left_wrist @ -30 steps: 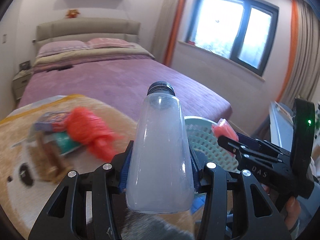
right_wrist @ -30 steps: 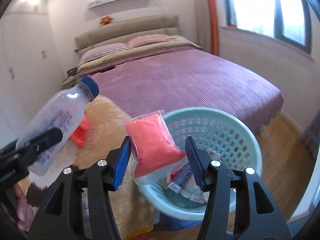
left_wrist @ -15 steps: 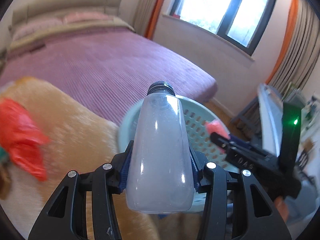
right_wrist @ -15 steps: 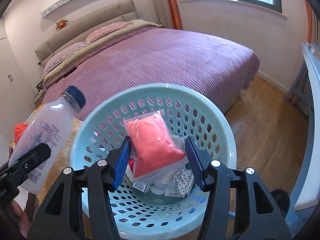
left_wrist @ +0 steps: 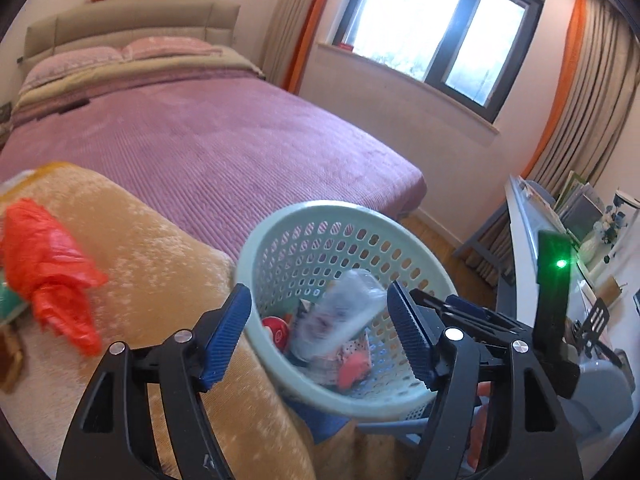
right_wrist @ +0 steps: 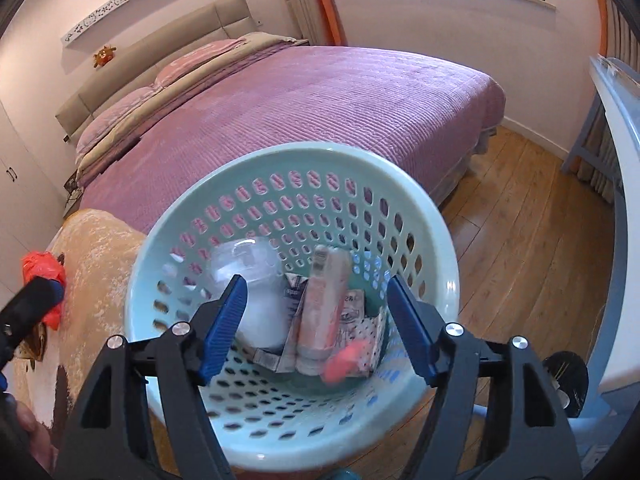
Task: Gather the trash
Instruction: 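Grasp the brown paper booklet with left tool while right tool grasps the red plastic bag, then carry booklet and red bag over the basket and open both tools, then grasp the blue-red card box with left tool while right tool grasps the teal packet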
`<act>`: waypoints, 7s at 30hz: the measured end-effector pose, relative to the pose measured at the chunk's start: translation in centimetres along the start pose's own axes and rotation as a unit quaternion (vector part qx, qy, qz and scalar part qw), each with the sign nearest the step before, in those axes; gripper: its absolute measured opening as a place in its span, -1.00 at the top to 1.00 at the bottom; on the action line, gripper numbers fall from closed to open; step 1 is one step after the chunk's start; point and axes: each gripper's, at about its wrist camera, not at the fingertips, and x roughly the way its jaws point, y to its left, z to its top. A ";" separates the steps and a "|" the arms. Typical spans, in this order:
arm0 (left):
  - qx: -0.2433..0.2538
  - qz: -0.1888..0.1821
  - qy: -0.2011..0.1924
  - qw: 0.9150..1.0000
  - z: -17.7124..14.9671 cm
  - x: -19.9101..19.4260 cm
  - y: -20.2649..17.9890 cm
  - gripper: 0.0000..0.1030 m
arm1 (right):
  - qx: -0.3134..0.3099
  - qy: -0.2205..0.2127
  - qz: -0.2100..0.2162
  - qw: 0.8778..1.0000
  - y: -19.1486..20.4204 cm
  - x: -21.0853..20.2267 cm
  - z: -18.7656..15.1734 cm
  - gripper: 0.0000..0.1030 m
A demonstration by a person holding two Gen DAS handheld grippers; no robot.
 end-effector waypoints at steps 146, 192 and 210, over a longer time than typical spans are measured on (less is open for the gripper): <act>0.041 0.028 0.015 0.999 2.1 3.0 0.4 0.74 | -0.006 -0.031 -0.015 0.999 2.0 -0.6 2.8 0.15; -0.167 0.289 -0.089 0.938 -4.3 -17.0 25.0 -0.58 | -0.246 -0.003 0.161 0.956 30.4 -2.3 -6.5 -0.39; -0.211 0.259 -0.093 0.938 -5.7 -17.4 27.0 -0.58 | -0.300 0.044 0.159 0.940 35.3 3.9 -6.8 -0.36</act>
